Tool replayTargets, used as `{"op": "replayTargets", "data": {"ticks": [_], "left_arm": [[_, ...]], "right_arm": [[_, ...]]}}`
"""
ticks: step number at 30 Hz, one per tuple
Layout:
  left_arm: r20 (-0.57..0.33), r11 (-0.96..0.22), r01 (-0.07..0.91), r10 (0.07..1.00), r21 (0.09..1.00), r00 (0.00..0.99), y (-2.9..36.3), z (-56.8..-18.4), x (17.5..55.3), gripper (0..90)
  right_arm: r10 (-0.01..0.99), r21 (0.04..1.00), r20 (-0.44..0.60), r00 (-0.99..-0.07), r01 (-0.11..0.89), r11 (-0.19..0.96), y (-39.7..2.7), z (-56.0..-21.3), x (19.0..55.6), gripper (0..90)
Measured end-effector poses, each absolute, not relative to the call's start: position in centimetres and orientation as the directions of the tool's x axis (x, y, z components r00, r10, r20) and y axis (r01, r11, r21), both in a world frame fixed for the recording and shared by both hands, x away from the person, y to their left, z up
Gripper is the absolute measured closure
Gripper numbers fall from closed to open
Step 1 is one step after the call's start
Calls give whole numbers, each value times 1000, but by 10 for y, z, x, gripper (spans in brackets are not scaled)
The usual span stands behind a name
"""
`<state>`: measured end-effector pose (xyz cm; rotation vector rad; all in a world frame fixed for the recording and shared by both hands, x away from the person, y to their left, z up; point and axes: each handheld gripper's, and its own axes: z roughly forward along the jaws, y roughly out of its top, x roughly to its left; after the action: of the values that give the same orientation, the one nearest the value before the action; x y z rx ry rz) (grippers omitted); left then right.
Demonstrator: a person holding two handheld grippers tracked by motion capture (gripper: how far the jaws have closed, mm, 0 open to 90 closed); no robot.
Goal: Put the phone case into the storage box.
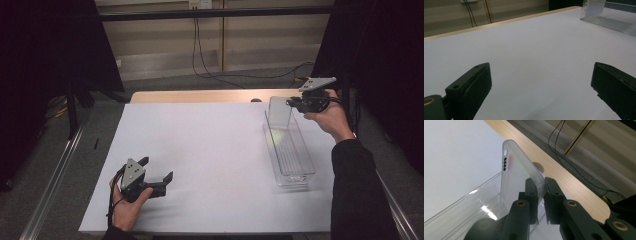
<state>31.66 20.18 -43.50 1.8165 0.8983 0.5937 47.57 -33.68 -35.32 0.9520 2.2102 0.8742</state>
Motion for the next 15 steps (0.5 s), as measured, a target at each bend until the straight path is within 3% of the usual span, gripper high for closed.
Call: {"op": "replayTargets", "data": {"ticks": [15], "left_arm": [[12,-251,308,793,918,609,201,-435,316,32]], "right_arm": [[772,791,-242,-588,341,508,-336,-360,483,816]]}}
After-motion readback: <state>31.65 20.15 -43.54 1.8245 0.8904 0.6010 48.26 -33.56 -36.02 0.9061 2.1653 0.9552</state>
